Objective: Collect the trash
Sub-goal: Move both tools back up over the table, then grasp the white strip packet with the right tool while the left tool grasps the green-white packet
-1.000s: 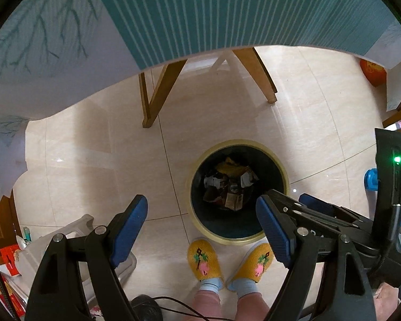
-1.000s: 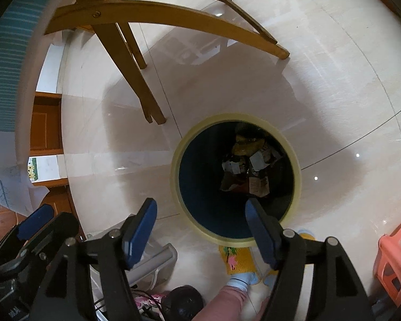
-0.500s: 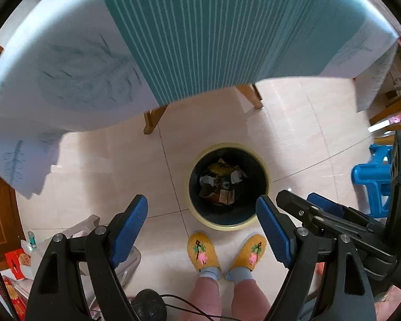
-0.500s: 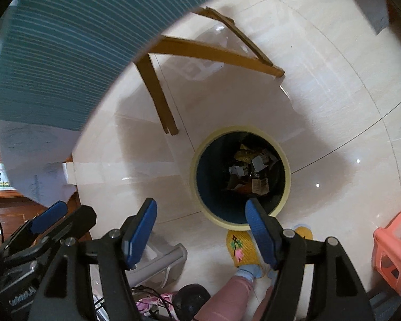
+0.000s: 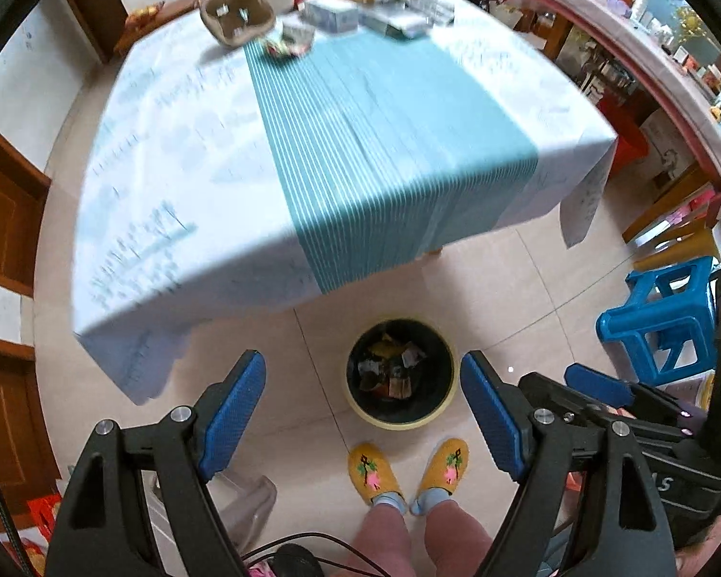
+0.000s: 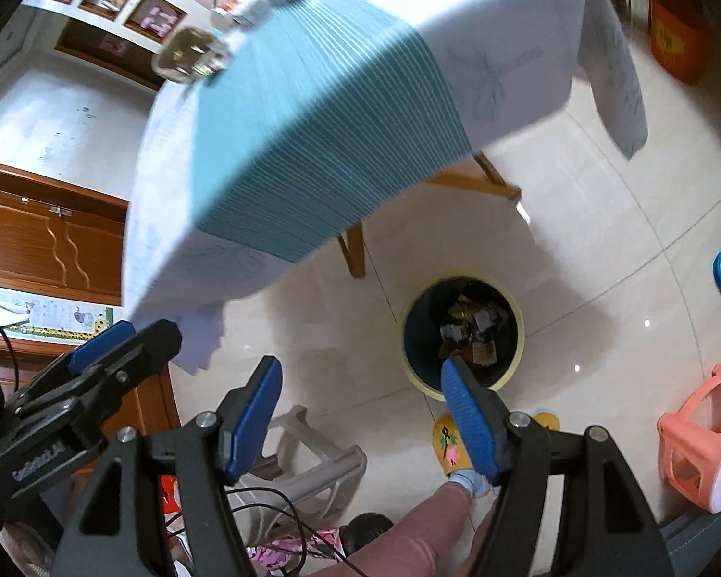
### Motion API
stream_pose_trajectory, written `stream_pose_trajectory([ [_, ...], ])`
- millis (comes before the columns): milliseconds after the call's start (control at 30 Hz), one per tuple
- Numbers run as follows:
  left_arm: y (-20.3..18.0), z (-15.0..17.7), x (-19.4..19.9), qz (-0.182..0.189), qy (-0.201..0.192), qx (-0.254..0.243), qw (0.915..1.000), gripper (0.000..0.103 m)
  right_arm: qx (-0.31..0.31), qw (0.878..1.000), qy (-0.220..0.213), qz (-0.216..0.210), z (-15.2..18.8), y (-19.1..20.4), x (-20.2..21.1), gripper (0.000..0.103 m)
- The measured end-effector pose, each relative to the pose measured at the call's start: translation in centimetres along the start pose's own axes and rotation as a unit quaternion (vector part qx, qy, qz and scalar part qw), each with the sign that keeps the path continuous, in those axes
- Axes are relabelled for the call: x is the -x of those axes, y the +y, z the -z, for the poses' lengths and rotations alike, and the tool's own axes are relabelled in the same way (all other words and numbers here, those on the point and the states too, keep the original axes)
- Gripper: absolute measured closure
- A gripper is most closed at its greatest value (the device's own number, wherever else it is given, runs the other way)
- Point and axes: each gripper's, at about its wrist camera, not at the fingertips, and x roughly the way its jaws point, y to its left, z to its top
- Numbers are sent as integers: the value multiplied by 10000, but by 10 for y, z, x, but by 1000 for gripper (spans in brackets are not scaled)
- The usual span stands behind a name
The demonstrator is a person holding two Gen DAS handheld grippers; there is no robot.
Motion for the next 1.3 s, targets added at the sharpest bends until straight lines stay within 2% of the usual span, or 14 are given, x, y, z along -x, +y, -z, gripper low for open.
stream_pose_trajectory([
  [300,33,-31,51,309,-280,309,9987,21,336,9977,-589,14,-24,51,53,34],
  [500,55,-56,57,549,-383,521,9964,21,520,9942,-935,106,-43,76,71,34],
  [733,78,-83,59,488,-586,641,9950,21,647,9899,-1254,138,-73,97,82,34],
  [900,95,-107,51,419,-648,874,9932,21,736,9893,-1250,124,-101,103,75,34],
  [1067,111,-133,33,334,-626,1314,9888,21,918,9893,-1118,169,-144,102,57,34],
  [1200,123,-164,10,201,-512,1830,9816,21,1180,9877,-1000,238,-189,99,42,34],
  [1300,127,-192,-10,115,-324,2315,9722,21,1489,9848,-828,324,-232,95,29,34],
])
